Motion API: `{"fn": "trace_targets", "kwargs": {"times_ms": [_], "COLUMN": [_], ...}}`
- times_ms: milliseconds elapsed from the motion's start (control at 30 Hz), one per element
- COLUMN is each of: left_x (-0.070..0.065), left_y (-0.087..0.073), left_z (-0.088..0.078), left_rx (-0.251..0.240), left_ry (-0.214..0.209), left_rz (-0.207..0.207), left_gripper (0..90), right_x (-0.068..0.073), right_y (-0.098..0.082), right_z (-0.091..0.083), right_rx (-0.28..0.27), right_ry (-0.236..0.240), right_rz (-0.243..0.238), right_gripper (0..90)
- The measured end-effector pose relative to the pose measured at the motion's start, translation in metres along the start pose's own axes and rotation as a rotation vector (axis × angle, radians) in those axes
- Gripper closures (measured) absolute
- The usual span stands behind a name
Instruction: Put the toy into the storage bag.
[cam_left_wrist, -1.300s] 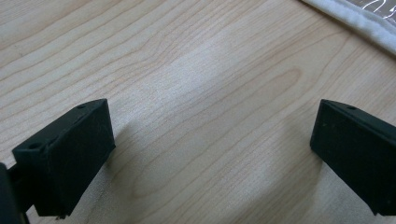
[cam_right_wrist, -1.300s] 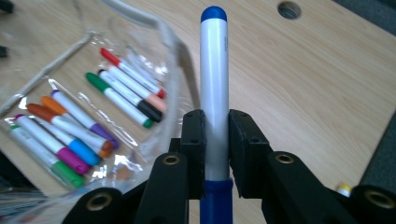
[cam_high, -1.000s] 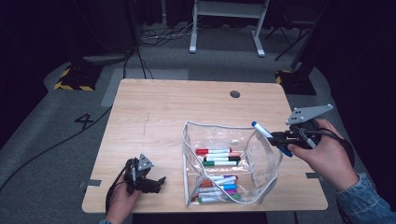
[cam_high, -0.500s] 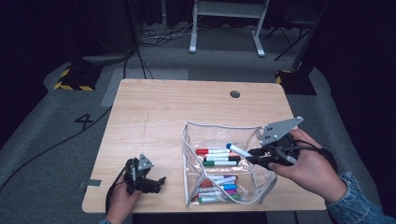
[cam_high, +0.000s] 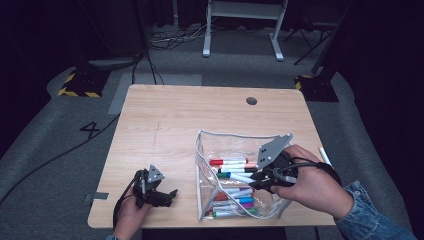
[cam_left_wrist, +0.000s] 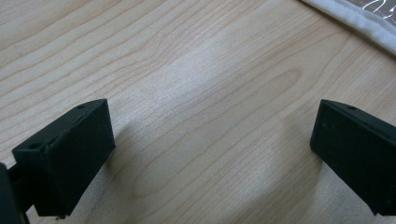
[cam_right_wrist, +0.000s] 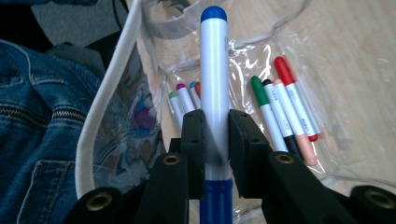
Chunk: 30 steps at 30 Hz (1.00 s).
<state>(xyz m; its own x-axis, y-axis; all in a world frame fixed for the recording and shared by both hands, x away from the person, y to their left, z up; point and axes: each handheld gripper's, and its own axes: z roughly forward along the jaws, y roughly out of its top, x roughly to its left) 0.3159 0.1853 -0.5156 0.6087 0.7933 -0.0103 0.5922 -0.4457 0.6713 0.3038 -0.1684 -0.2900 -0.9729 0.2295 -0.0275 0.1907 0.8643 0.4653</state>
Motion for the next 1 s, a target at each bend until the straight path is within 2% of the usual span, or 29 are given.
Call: {"fn": "trace_targets", "kwargs": {"times_ms": [300, 800, 833, 933, 1000], "left_x": [0.0, 0.0, 0.0, 0.0, 0.0], "left_y": [0.0, 0.0, 0.0, 0.0, 0.0], "left_z": [0.0, 0.0, 0.0, 0.0, 0.0], "left_rx": [0.0, 0.0, 0.0, 0.0, 0.0], "left_ry": [0.0, -0.001, -0.001, -0.001, -0.001], "left_rz": [0.001, 0.0, 0.001, 0.001, 0.001], "left_gripper": [0.0, 0.0, 0.0, 0.0, 0.0], "right_x": [0.004, 0.002, 0.002, 0.002, 0.002], "right_y": [0.011, 0.02, 0.02, 0.02, 0.02], "right_z": [0.023, 0.057, 0.06, 0.067, 0.073], "right_rx": [0.067, 0.198, 0.211, 0.233, 0.274], "right_ry": [0.064, 0.121, 0.128, 0.158, 0.163], "right_rz": [-0.043, -0.06, -0.063, -0.068, -0.069], "right_gripper": [76.8, 76.9, 87.8, 89.7, 87.4]}}
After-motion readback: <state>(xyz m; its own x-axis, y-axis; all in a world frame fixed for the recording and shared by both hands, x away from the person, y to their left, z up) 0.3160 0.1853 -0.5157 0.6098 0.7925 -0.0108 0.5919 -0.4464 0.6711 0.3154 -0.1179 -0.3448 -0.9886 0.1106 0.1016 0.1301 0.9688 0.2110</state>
